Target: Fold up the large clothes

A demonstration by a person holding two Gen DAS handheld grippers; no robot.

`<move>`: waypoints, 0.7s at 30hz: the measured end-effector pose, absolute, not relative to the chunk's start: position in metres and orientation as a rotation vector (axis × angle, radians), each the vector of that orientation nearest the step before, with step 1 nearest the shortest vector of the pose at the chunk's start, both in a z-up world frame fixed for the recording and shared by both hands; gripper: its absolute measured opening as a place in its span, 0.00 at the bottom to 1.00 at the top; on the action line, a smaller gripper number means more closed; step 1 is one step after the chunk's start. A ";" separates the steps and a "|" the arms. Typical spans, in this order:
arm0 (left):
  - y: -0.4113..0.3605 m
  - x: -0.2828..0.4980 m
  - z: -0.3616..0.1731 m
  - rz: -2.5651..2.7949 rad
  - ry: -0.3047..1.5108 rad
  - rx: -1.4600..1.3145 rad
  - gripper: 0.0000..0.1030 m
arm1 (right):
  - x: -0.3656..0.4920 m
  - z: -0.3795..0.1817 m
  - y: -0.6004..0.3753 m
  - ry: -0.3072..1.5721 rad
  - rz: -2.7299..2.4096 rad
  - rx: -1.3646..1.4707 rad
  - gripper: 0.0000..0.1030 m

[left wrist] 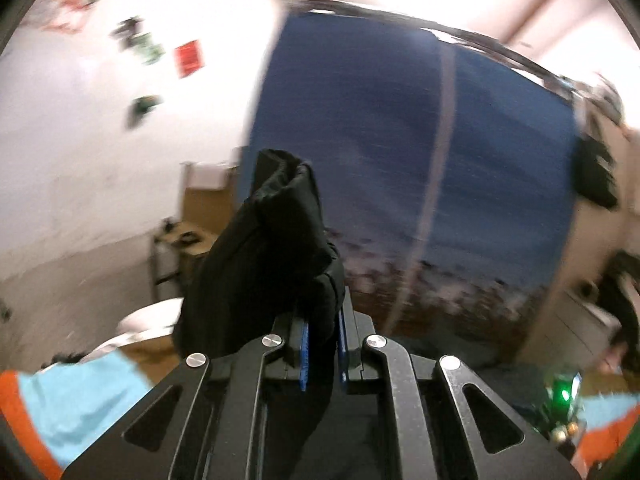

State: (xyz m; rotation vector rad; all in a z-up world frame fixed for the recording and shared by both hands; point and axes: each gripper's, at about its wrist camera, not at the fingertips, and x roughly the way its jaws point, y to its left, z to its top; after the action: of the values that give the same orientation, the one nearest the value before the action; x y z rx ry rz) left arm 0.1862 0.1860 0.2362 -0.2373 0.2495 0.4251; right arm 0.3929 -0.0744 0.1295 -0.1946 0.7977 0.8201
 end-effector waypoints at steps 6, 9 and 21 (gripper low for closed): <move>0.123 0.273 0.217 0.243 0.351 -0.225 0.08 | 0.424 0.153 -0.129 0.806 0.772 -0.030 1.00; 0.092 0.312 0.202 0.186 0.412 -0.213 0.08 | 0.439 0.160 -0.158 0.798 0.733 0.017 1.00; -0.024 0.388 0.113 -0.013 0.610 -0.112 0.08 | 0.488 0.125 -0.253 0.909 0.732 0.291 1.00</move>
State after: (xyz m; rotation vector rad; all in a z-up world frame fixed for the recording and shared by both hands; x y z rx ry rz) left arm 0.3885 -0.0244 0.1133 -0.1122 0.6098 -0.0128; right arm 0.4876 -0.2532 0.1253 0.2915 0.9089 0.7319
